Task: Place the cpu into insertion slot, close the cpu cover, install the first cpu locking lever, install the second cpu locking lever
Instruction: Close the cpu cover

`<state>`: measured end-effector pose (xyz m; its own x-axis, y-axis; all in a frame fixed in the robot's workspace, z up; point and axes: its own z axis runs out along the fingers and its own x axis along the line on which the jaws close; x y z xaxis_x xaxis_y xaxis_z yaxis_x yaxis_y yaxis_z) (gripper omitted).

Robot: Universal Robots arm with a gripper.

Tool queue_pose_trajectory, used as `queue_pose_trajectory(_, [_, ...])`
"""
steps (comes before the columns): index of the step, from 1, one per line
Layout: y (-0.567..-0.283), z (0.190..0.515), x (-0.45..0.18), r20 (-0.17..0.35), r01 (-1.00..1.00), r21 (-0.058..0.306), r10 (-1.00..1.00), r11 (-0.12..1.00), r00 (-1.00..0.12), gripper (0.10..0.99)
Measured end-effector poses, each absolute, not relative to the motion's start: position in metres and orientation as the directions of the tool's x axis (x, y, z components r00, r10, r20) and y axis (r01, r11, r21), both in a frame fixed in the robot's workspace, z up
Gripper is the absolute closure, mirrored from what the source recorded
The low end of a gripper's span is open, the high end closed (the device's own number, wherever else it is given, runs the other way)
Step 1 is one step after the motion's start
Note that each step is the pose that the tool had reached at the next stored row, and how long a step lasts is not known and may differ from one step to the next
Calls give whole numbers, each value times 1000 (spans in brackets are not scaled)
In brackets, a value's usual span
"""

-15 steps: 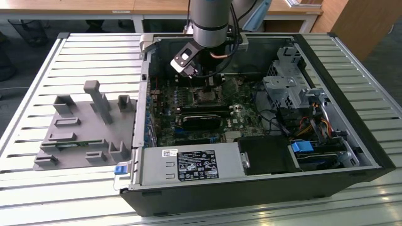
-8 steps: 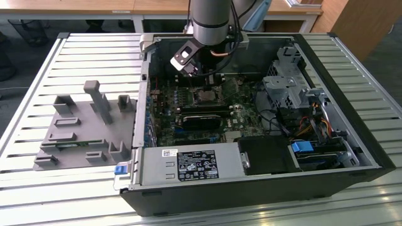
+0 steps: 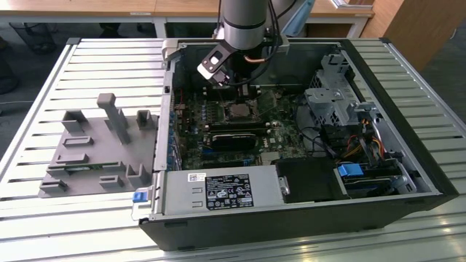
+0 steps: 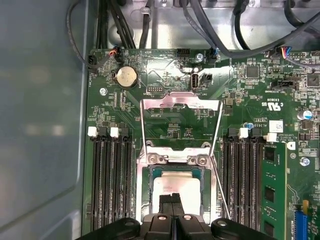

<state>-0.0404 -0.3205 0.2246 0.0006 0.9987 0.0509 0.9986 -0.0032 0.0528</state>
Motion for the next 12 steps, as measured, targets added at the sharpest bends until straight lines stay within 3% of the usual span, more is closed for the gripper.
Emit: queue_pose_trajectory(12, [-321, 247, -40, 56, 999, 52, 998, -3, 1, 980])
